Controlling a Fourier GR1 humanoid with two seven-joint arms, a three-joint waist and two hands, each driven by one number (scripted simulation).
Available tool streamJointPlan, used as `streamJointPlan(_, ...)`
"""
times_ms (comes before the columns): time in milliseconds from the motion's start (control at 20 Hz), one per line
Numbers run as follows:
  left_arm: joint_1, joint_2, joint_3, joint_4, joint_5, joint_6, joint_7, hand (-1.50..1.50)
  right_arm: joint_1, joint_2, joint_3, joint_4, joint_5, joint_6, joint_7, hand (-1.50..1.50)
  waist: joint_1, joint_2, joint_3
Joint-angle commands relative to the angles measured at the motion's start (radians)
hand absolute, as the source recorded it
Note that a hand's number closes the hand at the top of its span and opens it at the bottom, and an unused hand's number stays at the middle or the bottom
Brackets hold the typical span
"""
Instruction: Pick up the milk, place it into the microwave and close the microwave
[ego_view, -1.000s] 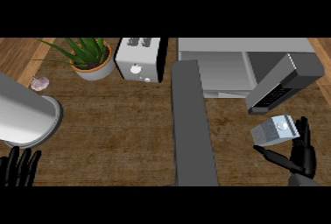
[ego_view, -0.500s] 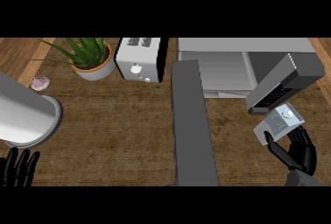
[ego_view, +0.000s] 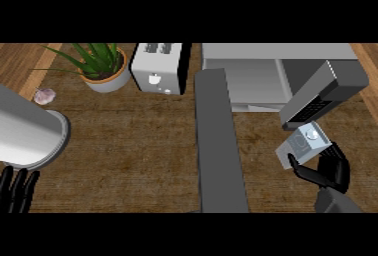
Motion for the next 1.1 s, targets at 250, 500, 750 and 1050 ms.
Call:
streamJointPlan(250,0.055,0.001,0.014,-0.006,0.029,-0.042,-0.018,-1.5,0.022,0.036,0.171,-0.087,0.078,0.231,0.019,1.5,0.002,-0.003,0.0)
streamJointPlan(500,0.042,0.011,0.058,0.033,0.043,-0.06,-0.071,-1.5,0.047,0.073,0.266,-0.194,0.121,0.226,0.048,1.5,-0.004,-0.004,-0.001)
streamJointPlan(750,0.051,0.009,0.045,-0.018,0.044,-0.04,-0.023,-1.5,0.212,0.129,0.36,-0.534,0.122,0.151,0.2,1.5,-0.019,-0.007,-0.002)
streamJointPlan(1050,0.098,0.008,0.066,0.013,0.074,-0.091,-0.067,-1.5,0.454,0.198,0.474,-0.935,0.118,0.077,0.428,1.5,-0.017,-0.006,-0.002)
